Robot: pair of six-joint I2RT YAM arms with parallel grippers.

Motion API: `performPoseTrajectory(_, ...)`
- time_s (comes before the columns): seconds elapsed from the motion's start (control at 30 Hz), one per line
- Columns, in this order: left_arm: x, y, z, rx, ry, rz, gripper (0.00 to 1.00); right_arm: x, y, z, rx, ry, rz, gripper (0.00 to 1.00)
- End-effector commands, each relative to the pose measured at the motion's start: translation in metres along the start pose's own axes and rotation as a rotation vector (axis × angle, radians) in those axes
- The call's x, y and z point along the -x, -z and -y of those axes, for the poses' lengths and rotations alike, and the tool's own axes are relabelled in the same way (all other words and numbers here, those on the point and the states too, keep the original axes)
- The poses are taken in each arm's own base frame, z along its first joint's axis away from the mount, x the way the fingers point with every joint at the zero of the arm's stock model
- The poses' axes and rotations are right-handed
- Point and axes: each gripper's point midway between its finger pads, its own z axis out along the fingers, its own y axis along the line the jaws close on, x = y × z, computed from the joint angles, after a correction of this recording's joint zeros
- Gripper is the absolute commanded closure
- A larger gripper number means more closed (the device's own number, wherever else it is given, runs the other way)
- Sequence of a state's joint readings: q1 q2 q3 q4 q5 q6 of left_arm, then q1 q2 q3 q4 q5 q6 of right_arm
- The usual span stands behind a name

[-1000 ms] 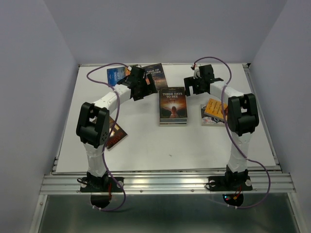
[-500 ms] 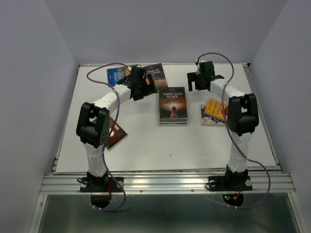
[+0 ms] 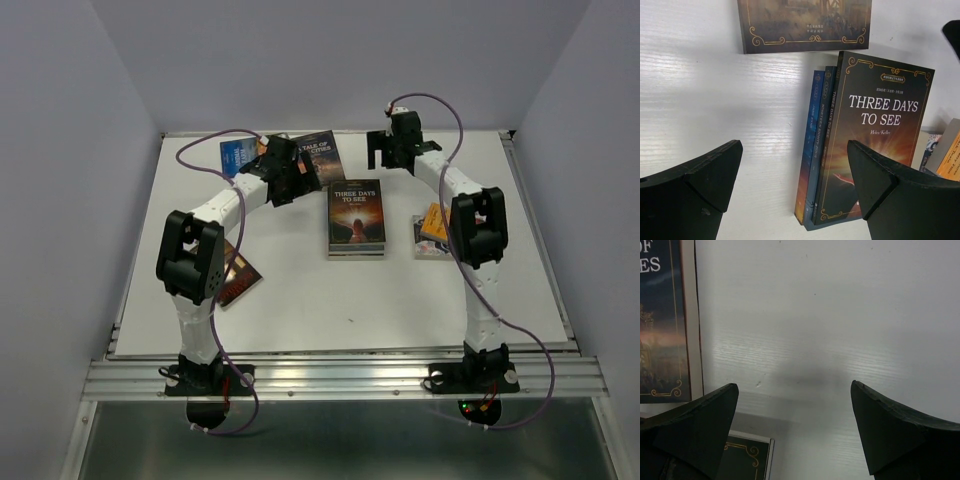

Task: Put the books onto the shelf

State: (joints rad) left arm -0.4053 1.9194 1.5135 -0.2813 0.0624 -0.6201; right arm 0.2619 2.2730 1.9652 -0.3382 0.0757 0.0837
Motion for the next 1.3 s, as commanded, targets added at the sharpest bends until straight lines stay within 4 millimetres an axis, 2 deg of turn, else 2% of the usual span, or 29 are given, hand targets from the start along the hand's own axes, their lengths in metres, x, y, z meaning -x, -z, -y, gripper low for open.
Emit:
performPoseTrajectory(0.0, 0.027, 0.021, 0.01, -0.02, -0.011, 0.079, 0.01, -0.001, -0.009, -0.014, -0.001, -0.047, -0.014, 0.0)
performPoseTrajectory(0.07, 0.025, 0.02, 0.006, -0.011, -0.01, 0.074, 0.01, 0.001, -0.012, -0.021, 0.002, -0.047, -0.012, 0.0)
performPoseTrajectory(0.17, 0.023, 0.021, 0.004, -0.009, -0.009, 0.074, 0.01, -0.009, -0.016, -0.03, 0.0, -0.037, -0.034, 0.0)
performPoseTrajectory(0.27, 0.02, 0.02, 0.002, -0.008, -0.009, 0.067, 0.01, -0.015, -0.016, -0.028, -0.009, -0.036, -0.051, 0.0)
performPoseTrajectory(0.53, 0.017, 0.018, -0.005, 0.007, -0.007, 0.061, 0.01, -0.032, -0.006, -0.033, 0.008, -0.02, -0.099, 0.0)
performPoseTrajectory(0.73, 0.016, 0.019, -0.005, 0.006, -0.009, 0.058, 0.01, -0.038, 0.004, -0.044, 0.029, -0.002, -0.112, 0.0)
performPoseTrajectory(1.0, 0.016, 0.019, -0.006, 0.007, -0.006, 0.058, 0.01, -0.033, 0.019, -0.048, 0.06, -0.009, -0.115, 0.0)
performPoseTrajectory(1.2, 0.018, 0.019, -0.007, 0.012, -0.006, 0.063, 0.01, -0.035, 0.023, -0.058, 0.1, 0.019, -0.126, 0.0)
performPoseTrajectory(1.27, 0.02, 0.019, -0.008, 0.015, -0.001, 0.065, 0.01, -0.028, 0.022, -0.056, 0.09, 0.029, -0.11, 0.0)
